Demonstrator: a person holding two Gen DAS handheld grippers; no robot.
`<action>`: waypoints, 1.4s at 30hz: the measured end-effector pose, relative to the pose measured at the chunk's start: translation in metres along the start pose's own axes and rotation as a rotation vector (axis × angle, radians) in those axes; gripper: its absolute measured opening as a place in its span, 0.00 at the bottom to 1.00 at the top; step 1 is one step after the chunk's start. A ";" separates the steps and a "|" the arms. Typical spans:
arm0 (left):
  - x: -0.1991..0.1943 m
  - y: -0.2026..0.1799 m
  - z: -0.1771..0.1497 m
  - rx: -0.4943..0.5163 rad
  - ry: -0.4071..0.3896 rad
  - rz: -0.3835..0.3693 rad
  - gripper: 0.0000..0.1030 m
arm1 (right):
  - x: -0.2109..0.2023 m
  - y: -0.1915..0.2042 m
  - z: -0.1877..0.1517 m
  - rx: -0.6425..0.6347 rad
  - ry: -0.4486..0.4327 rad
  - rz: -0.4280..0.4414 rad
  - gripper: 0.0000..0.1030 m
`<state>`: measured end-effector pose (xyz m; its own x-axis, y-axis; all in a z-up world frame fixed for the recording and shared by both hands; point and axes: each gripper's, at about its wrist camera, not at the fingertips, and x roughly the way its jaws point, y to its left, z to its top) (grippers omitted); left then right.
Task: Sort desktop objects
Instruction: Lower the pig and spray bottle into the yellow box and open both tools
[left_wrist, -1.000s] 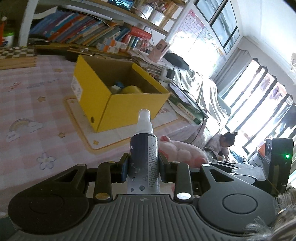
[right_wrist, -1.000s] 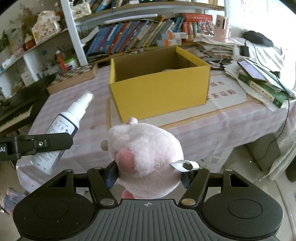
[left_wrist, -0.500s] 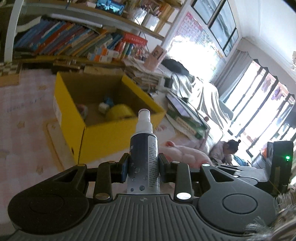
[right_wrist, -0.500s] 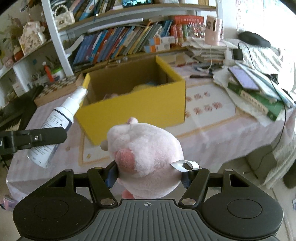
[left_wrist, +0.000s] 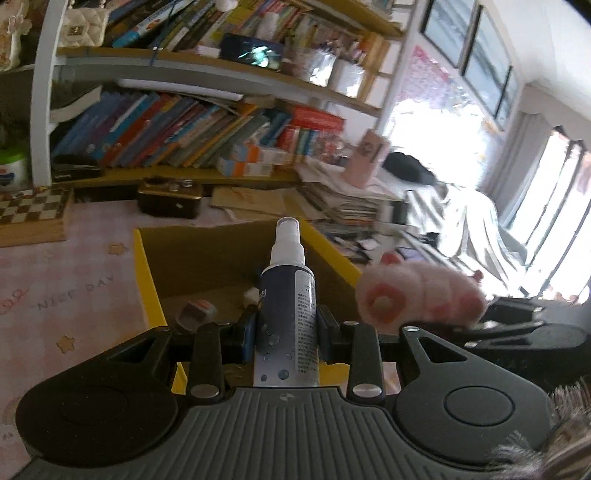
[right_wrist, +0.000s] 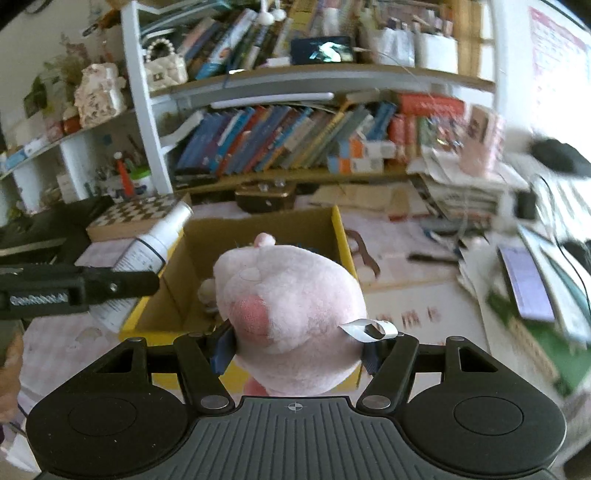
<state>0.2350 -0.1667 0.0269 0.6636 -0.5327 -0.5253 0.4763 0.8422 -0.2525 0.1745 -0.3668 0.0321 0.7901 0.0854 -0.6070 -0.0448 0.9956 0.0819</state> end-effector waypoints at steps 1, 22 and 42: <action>0.007 0.001 0.001 0.000 0.005 0.016 0.29 | 0.007 -0.002 0.005 -0.013 0.001 0.009 0.64; 0.092 -0.002 -0.007 0.155 0.200 0.281 0.29 | 0.149 0.011 0.056 -0.270 0.161 0.163 0.64; 0.039 -0.009 -0.003 0.101 -0.006 0.352 0.43 | 0.212 0.038 0.077 -0.386 0.306 0.212 0.64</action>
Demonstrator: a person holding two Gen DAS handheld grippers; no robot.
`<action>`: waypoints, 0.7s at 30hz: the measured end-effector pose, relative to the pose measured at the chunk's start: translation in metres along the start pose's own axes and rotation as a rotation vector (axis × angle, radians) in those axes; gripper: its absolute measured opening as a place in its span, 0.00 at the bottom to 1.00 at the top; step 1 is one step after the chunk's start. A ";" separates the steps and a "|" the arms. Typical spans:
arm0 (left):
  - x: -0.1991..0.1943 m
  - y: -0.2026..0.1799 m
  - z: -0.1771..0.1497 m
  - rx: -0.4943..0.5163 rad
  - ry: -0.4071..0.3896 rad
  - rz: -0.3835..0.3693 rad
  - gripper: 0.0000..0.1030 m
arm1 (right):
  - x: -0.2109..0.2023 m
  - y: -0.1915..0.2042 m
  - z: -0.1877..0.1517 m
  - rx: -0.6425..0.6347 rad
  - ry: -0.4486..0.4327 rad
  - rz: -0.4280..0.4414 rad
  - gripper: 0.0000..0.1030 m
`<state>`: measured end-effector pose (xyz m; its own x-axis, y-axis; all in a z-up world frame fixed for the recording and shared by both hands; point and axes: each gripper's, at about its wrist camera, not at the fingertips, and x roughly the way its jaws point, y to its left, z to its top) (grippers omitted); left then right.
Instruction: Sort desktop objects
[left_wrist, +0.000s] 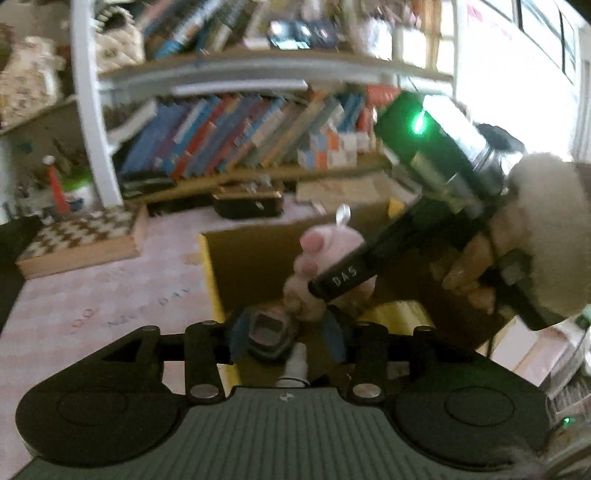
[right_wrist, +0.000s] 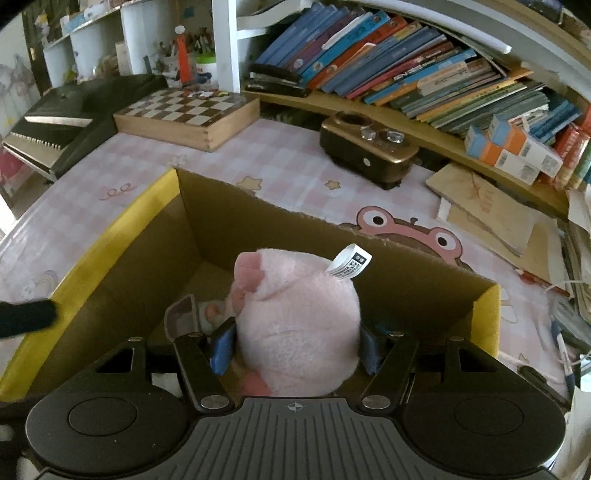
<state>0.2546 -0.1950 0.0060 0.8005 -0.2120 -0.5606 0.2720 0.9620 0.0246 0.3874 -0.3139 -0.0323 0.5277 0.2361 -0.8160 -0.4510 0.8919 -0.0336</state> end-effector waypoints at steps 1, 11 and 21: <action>-0.008 0.002 -0.002 -0.018 -0.021 0.011 0.48 | 0.002 0.000 0.002 -0.003 0.006 0.001 0.64; -0.068 0.018 -0.032 -0.148 -0.134 0.192 1.00 | 0.019 -0.004 0.010 0.045 0.030 -0.044 0.81; -0.092 0.042 -0.054 -0.227 -0.143 0.328 1.00 | -0.061 0.014 -0.011 0.087 -0.228 -0.081 0.89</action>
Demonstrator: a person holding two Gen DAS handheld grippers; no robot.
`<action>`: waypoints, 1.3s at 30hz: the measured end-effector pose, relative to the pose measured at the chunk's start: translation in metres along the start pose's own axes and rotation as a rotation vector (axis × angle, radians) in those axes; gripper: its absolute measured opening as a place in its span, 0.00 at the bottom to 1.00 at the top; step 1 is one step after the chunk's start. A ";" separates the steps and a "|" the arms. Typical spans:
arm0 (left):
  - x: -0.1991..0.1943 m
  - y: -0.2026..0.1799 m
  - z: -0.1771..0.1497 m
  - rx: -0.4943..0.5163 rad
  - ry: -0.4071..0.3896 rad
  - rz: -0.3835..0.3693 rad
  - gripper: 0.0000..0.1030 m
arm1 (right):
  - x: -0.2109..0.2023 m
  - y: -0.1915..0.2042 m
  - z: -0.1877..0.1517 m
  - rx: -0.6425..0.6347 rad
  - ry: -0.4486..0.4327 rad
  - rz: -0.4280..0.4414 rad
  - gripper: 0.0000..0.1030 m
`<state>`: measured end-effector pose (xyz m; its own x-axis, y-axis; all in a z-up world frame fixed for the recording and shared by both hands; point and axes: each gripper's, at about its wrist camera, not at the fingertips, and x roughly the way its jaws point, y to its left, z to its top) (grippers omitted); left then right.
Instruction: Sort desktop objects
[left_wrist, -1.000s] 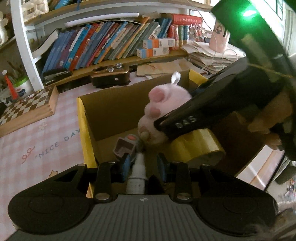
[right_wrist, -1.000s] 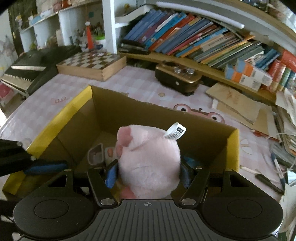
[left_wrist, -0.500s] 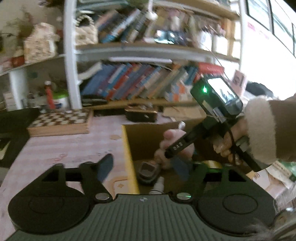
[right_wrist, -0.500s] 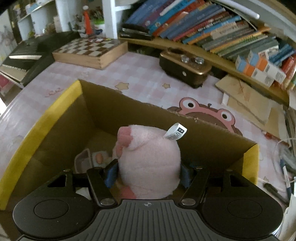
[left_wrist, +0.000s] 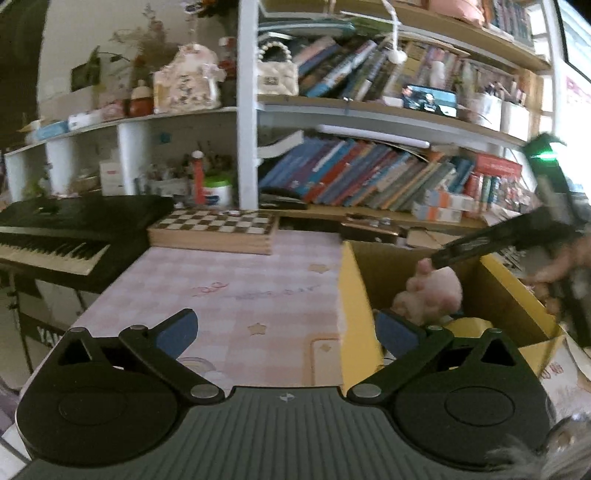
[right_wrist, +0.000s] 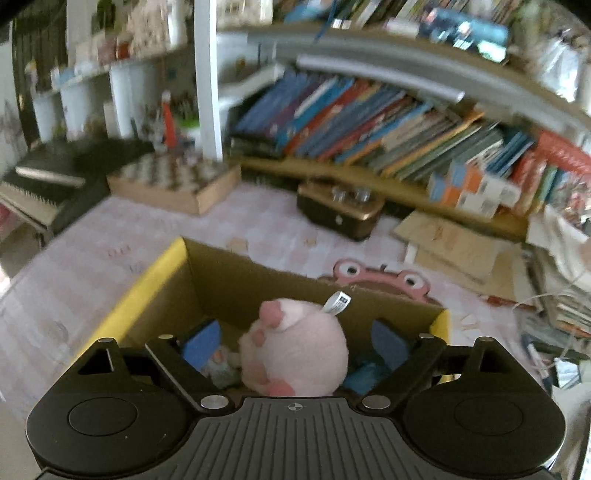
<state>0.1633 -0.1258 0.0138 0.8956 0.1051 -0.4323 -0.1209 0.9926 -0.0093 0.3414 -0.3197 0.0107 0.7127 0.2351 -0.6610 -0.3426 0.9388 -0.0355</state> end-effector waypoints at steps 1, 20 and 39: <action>-0.003 0.002 -0.001 -0.002 -0.006 0.007 1.00 | -0.010 0.002 -0.002 0.012 -0.026 -0.011 0.89; -0.078 0.067 -0.030 0.008 -0.067 0.053 1.00 | -0.144 0.090 -0.097 0.211 -0.250 -0.173 0.93; -0.122 0.096 -0.085 0.099 0.048 0.016 1.00 | -0.178 0.178 -0.189 0.252 -0.133 -0.204 0.95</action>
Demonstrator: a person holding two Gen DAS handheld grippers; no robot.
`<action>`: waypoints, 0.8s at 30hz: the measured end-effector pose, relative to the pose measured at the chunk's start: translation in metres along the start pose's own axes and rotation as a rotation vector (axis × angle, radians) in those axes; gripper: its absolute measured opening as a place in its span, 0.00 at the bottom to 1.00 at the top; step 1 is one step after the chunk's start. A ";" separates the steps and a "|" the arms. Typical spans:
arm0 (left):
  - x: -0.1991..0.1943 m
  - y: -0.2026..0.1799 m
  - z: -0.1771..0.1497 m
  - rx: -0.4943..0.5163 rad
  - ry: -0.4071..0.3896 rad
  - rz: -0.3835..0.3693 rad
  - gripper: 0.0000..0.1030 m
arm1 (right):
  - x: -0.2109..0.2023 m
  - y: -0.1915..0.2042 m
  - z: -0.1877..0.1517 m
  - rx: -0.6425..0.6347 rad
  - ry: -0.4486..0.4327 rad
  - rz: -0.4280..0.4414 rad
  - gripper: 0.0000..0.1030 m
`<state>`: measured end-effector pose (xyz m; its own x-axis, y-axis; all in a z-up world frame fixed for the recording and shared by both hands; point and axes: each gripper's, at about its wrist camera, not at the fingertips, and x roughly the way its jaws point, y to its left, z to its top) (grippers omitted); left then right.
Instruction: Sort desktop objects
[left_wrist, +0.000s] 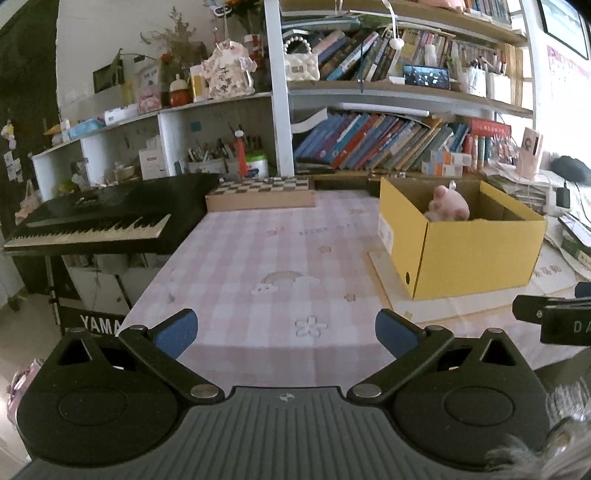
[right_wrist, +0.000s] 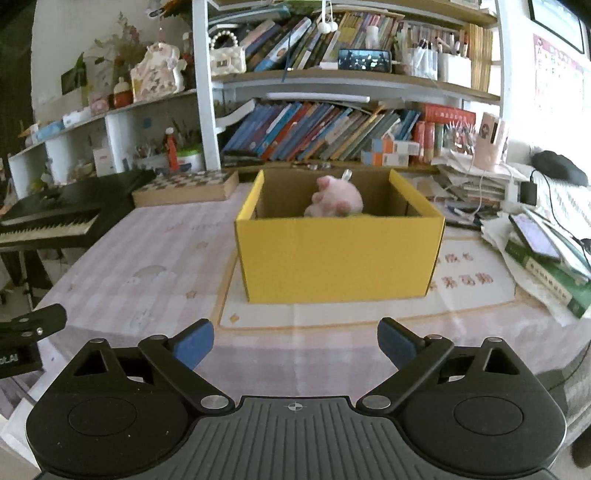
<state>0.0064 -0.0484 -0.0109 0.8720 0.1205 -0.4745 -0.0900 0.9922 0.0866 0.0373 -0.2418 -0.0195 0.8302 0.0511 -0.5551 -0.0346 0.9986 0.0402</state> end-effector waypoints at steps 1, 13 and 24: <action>0.000 0.001 -0.001 -0.001 0.005 -0.004 1.00 | 0.000 0.002 -0.002 -0.001 0.008 0.003 0.96; -0.006 0.008 -0.007 -0.011 0.008 -0.020 1.00 | -0.008 0.018 -0.010 -0.019 0.027 0.014 0.99; -0.005 0.010 -0.013 -0.005 0.042 -0.040 1.00 | -0.008 0.022 -0.015 -0.018 0.068 0.019 1.00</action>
<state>-0.0049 -0.0388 -0.0191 0.8538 0.0815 -0.5141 -0.0575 0.9964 0.0625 0.0215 -0.2196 -0.0268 0.7894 0.0705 -0.6098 -0.0610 0.9975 0.0364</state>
